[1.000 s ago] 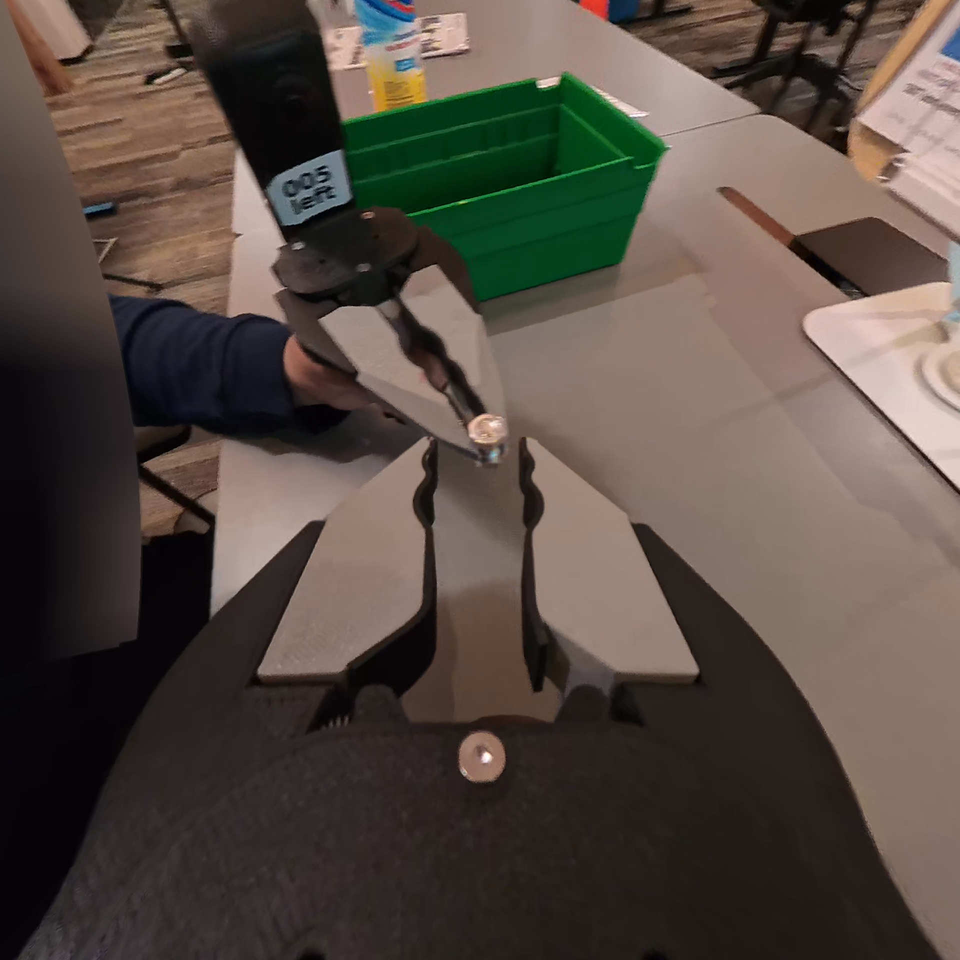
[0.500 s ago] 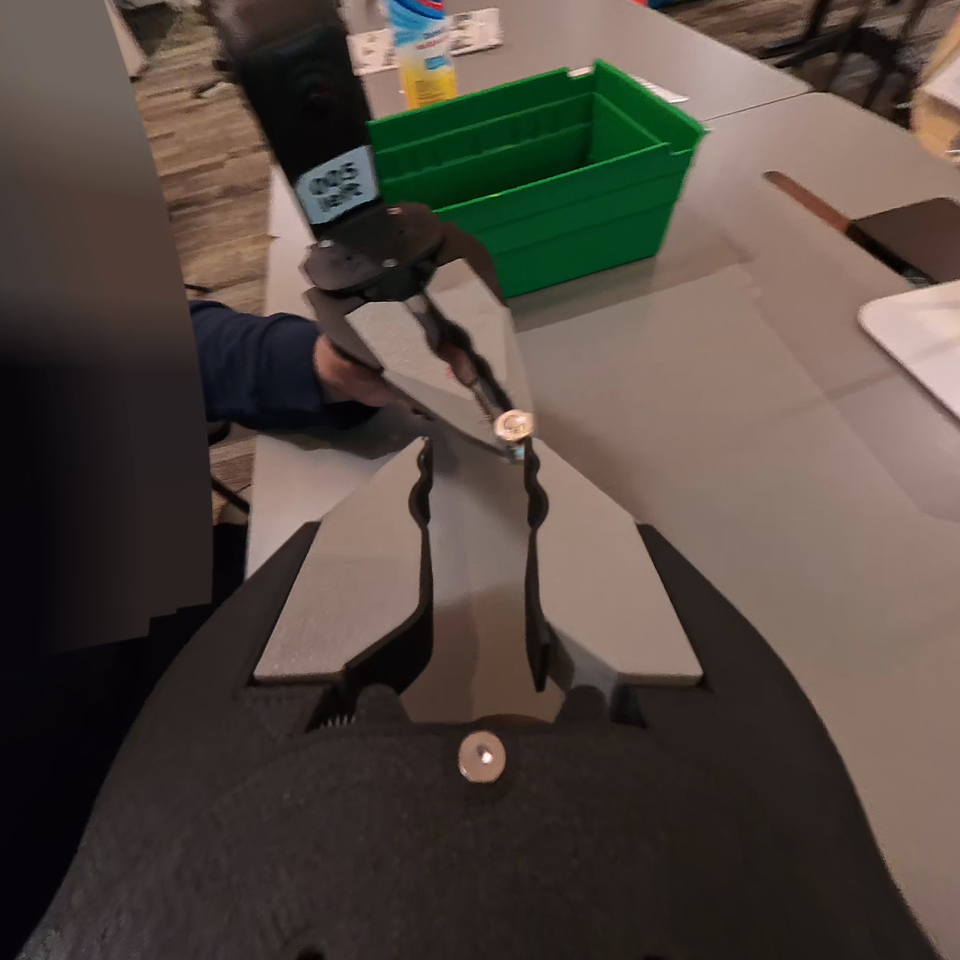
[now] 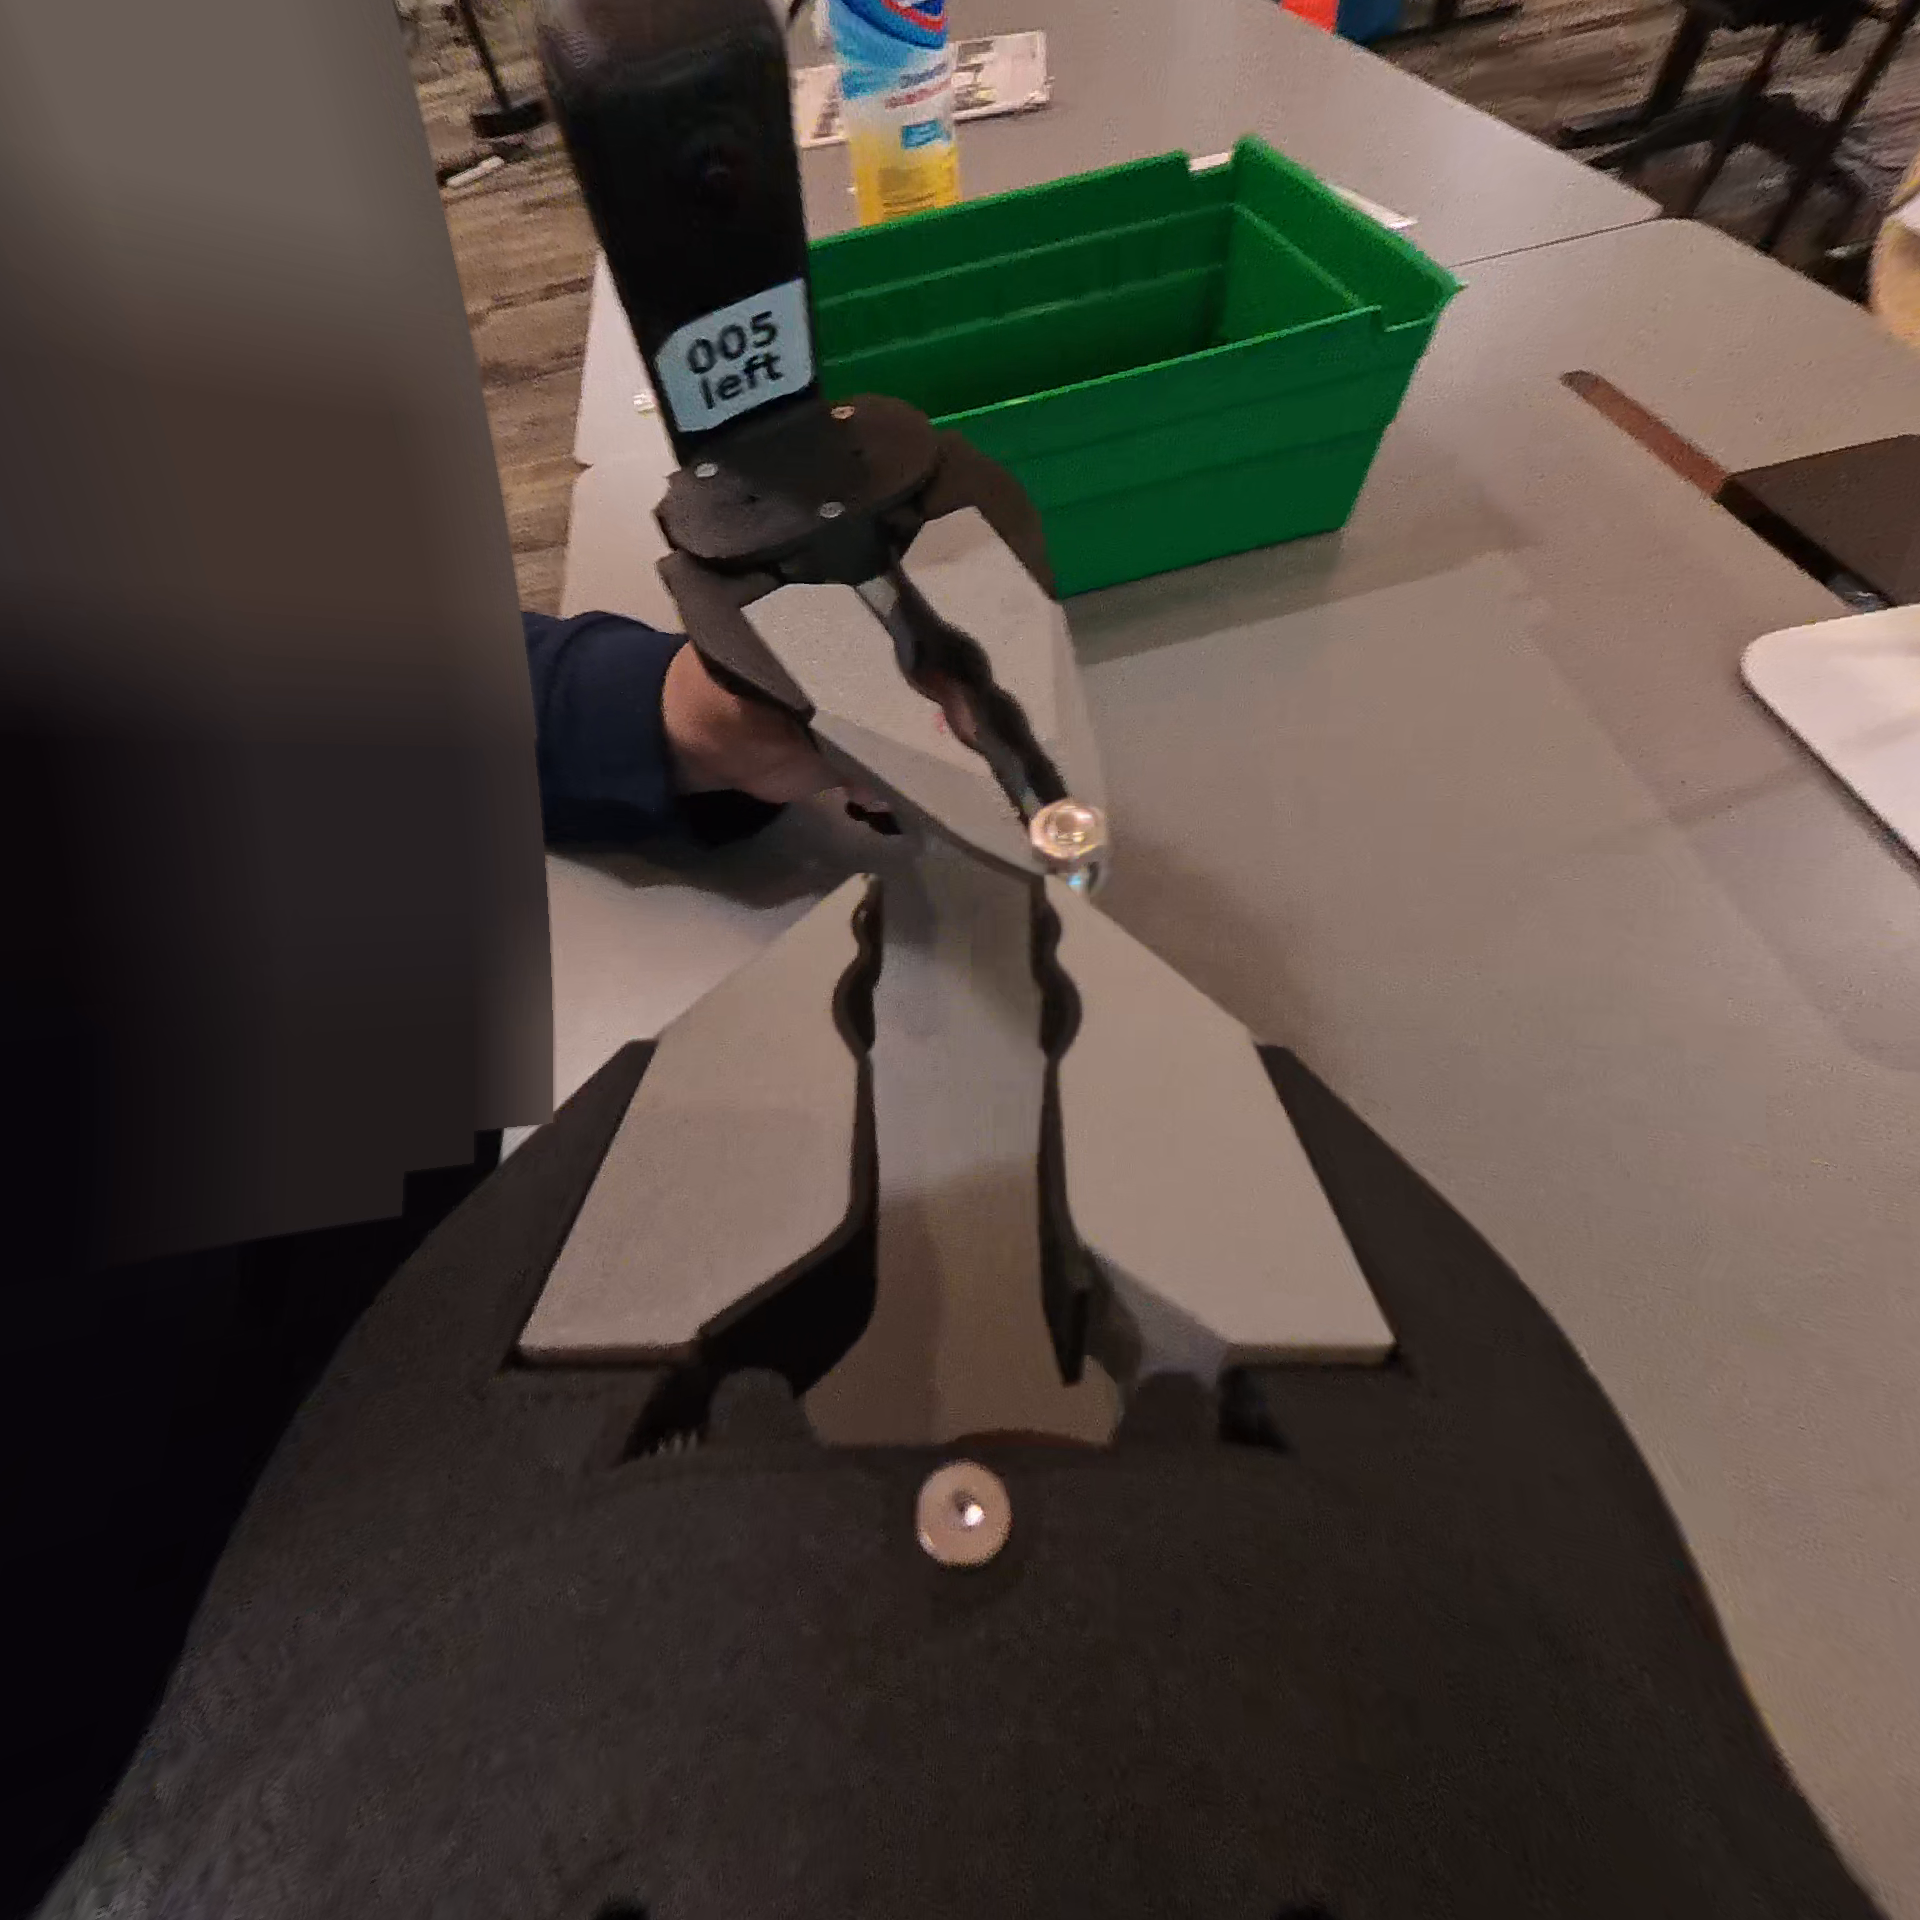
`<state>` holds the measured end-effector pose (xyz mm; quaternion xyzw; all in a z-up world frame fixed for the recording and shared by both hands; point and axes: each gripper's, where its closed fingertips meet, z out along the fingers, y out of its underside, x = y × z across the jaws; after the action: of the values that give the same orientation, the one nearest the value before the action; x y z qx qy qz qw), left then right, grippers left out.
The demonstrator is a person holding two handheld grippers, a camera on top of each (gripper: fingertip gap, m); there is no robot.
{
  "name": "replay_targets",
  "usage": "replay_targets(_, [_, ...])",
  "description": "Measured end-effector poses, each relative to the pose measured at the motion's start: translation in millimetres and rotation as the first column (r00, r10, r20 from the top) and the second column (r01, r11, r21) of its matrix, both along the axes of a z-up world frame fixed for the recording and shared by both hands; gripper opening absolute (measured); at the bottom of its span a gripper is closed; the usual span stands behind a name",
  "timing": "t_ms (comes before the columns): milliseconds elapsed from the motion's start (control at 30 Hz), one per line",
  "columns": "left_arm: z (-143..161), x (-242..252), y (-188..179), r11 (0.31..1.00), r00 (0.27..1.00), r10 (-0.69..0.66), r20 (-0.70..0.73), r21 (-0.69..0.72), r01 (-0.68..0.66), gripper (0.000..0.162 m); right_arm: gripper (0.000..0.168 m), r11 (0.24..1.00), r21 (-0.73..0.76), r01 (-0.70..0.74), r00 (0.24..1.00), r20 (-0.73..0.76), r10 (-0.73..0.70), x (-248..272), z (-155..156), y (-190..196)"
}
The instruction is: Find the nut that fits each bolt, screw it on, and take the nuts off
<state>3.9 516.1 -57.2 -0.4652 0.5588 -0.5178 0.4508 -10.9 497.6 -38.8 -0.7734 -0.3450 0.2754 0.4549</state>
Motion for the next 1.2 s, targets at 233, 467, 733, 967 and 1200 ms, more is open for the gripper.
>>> replay_targets(233, [-1,1,-2,1.000,1.000,0.002,-0.004,0.018,-0.002,0.005,0.019,0.995,0.011,-0.097,0.995,0.024,0.097,-5,-2,-13])
replay_targets(467, [-4,2,-7,0.999,0.999,-0.033,-0.023,0.000,0.033,0.005,0.027,0.996,0.056,0.063,0.998,0.013,-0.064,12,-3,15])
replay_targets(733, [-7,2,-10,0.998,0.998,-0.057,-0.037,-0.016,0.057,0.005,0.015,0.998,0.059,0.001,0.999,-0.046,0.001,7,-8,12])
replay_targets(967, [-19,6,-18,0.996,0.994,-0.070,-0.089,0.046,0.074,0.005,0.010,0.999,0.029,-0.025,0.997,-0.069,0.027,5,-22,13])
replay_targets(1200, [-14,6,-14,0.997,0.997,-0.040,-0.065,0.060,0.044,0.005,0.016,0.999,0.023,-0.024,0.996,-0.083,0.026,8,-26,12])
